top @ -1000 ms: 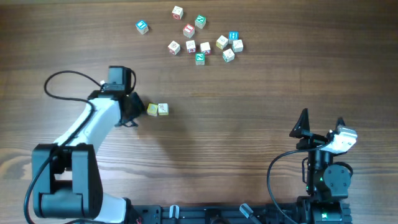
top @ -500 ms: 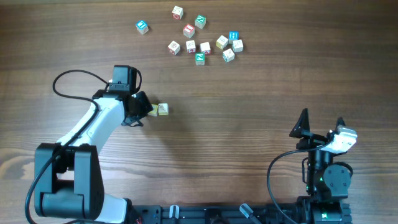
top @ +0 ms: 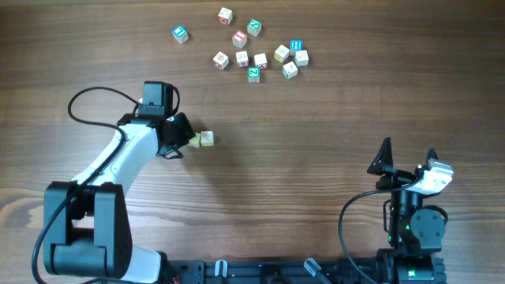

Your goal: Form a horizontal line

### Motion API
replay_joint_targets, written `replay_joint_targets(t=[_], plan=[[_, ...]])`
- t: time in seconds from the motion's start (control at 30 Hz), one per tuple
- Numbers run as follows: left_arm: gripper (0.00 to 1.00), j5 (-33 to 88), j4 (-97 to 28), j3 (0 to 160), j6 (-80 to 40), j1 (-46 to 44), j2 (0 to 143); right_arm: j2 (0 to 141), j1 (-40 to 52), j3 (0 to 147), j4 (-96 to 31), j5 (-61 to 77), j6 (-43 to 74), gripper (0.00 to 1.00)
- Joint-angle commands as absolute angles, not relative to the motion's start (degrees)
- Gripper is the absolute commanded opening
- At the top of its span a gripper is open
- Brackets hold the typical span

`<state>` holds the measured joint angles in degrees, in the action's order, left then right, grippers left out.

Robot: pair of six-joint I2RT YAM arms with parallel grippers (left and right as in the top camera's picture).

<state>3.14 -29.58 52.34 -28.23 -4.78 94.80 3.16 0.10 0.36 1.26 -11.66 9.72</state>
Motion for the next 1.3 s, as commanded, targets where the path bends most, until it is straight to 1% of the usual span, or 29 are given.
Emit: replay_joint_targets(t=[0.0,0.23,0.43,0.5,0.6,0.73,0.8,0.9,1.07,1.27], plan=[[0.04,4.36,-30.85,52.84,-28.8,-5.04,93.76,2.85,-0.19,0.32,1.41,-12.03,9.02,1.0],[0.04,7.92,-31.73,52.84,-28.82,-5.04,93.76,2.85,-0.19,0.32,1.41,-12.03,9.02,1.0],[0.04,7.42,-31.27,52.84,-28.77,-5.04,93.76,2.85,-0.19,0.32,1.41,-12.03,8.99,1.0],[0.04,3.75,-30.59,52.84,-28.77,-5.04,93.76,2.85,-0.19,0.32,1.41,-12.03,9.02,1.0],[0.04,-5.13,-29.98,52.84,-28.77,-4.97,93.76,2.85,-0.19,0.32,1.43,-12.03,9.02,1.0],[0.06,-6.04,-25.85,52.84,-28.75,-4.99,93.76,2.85,-0.19,0.32,1.41,-12.03,9.02,1.0],[0.06,-3.42,-24.14,52.84,-26.76,-4.99,93.76,2.85,-0.19,0.32,1.41,-12.03,8.99,0.99],[0.04,1.56,-24.99,52.69,-25.93,-4.99,93.89,2.85,-0.19,0.32,1.41,-12.03,9.02,1.0],[0.04,2.35,-23.9,51.96,-25.96,-4.97,97.54,2.85,-0.19,0.32,1.41,-12.03,9.02,1.0],[0.04,5.54,-22.87,51.96,-25.96,-5.04,97.58,2.85,-0.19,0.32,1.43,-12.03,9.02,1.0]])
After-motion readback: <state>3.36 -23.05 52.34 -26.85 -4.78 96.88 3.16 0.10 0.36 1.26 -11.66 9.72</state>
